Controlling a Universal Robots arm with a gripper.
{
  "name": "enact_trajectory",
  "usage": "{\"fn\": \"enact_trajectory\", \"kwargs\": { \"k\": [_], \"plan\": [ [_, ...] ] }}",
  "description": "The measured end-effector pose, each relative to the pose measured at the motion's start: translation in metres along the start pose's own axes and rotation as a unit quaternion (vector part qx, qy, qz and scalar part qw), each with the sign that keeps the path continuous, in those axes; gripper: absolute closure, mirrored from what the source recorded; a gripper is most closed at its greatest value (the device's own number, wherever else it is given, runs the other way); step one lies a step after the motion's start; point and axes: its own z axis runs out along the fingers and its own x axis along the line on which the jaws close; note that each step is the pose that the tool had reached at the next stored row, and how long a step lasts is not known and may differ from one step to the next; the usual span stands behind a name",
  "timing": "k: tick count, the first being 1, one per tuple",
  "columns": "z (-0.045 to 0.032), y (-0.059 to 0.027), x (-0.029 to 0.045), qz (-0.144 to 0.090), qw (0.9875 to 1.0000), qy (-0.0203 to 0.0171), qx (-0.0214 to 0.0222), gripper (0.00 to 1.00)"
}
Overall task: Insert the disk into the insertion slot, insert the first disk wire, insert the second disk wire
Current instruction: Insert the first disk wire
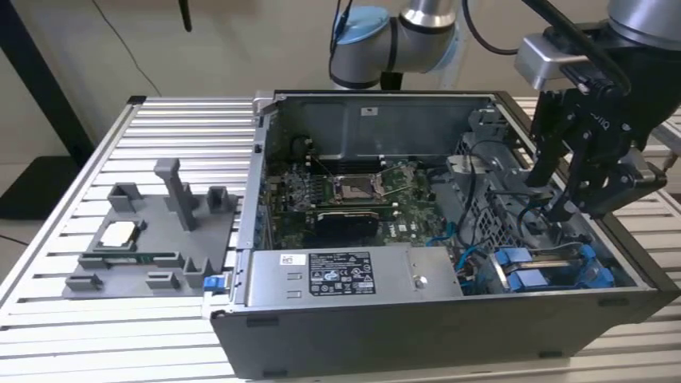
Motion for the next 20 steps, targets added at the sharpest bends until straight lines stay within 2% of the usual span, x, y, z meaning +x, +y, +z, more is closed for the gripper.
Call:
{"fn": "enact_trajectory", "kwargs": {
  "k": [7, 9, 10, 11, 12, 14, 15, 16, 17, 20],
  "plan": [
    [0.0050, 0.0010, -0.0033, 0.000, 1.0000, -0.0009, 0.0043, 0.45],
    [0.0051, 0.0010, -0.0033, 0.000, 1.0000, -0.0017, 0.0044, 0.54],
    [0.0052, 0.0010, -0.0033, 0.000, 1.0000, -0.0023, 0.0044, 0.54],
    [0.0053, 0.0010, -0.0033, 0.000, 1.0000, -0.0035, 0.0044, 0.54],
    [0.0053, 0.0011, -0.0033, 0.000, 1.0000, -0.0053, 0.0044, 0.60],
    [0.0055, 0.0011, -0.0034, 0.000, 1.0000, -0.0080, 0.0043, 0.63],
    [0.0057, 0.0011, -0.0034, 0.000, 1.0000, -0.0085, 0.0043, 0.69],
    [0.0060, 0.0011, -0.0033, 0.000, 0.9999, -0.0091, 0.0043, 0.69],
    [0.0060, 0.0011, -0.0033, 0.000, 0.9999, -0.0096, 0.0043, 0.76],
    [0.0065, 0.0011, -0.0033, 0.000, 0.9999, -0.0113, 0.0043, 0.78]
  ]
}}
